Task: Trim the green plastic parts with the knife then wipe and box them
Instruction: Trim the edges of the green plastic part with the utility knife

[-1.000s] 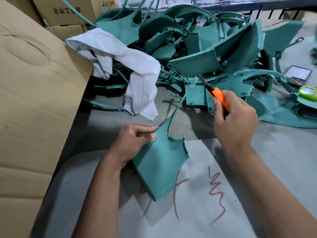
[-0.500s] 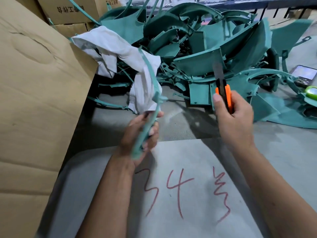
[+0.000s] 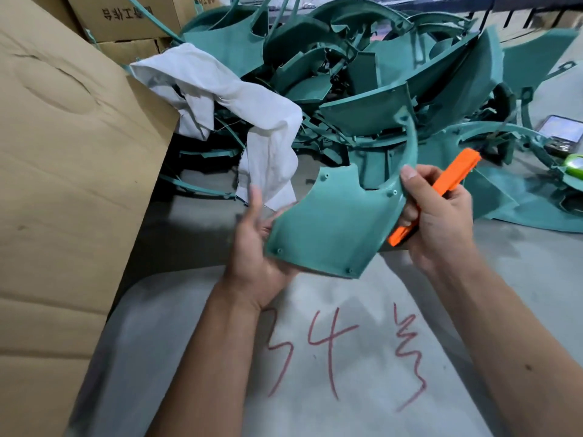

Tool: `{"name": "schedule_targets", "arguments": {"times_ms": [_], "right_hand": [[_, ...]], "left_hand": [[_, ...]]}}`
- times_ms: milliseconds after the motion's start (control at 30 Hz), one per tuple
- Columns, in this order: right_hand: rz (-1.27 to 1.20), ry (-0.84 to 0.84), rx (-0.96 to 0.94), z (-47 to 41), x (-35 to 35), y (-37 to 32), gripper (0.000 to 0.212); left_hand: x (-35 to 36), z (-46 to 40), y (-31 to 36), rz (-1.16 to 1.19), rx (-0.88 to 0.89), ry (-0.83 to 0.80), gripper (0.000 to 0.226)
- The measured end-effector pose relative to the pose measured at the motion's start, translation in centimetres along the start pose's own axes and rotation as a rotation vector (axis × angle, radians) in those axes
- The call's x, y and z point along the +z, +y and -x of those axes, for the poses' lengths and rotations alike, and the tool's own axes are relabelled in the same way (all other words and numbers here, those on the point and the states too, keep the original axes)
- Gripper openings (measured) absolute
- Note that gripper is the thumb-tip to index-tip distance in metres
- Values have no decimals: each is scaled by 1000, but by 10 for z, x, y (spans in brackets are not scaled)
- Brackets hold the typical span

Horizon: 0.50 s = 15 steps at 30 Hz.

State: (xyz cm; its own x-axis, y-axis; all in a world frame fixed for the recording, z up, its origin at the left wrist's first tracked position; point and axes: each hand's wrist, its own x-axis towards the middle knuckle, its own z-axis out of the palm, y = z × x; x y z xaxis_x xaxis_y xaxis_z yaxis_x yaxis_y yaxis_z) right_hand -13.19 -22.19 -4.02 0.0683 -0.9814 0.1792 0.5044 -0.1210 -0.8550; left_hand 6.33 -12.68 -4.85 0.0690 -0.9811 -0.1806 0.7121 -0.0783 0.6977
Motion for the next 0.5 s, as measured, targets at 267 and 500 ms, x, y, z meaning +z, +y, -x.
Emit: {"name": "schedule_targets", "arguments": {"times_ms": [267,500], "right_hand": [[436,-16,-301,6,2,-2,17],[1000,-419,-577,12,-8,-6,60]], "left_hand": [[-15,-11,-12,-794,565,110,16],[-23,-7,9,-462,734,409,10]]}}
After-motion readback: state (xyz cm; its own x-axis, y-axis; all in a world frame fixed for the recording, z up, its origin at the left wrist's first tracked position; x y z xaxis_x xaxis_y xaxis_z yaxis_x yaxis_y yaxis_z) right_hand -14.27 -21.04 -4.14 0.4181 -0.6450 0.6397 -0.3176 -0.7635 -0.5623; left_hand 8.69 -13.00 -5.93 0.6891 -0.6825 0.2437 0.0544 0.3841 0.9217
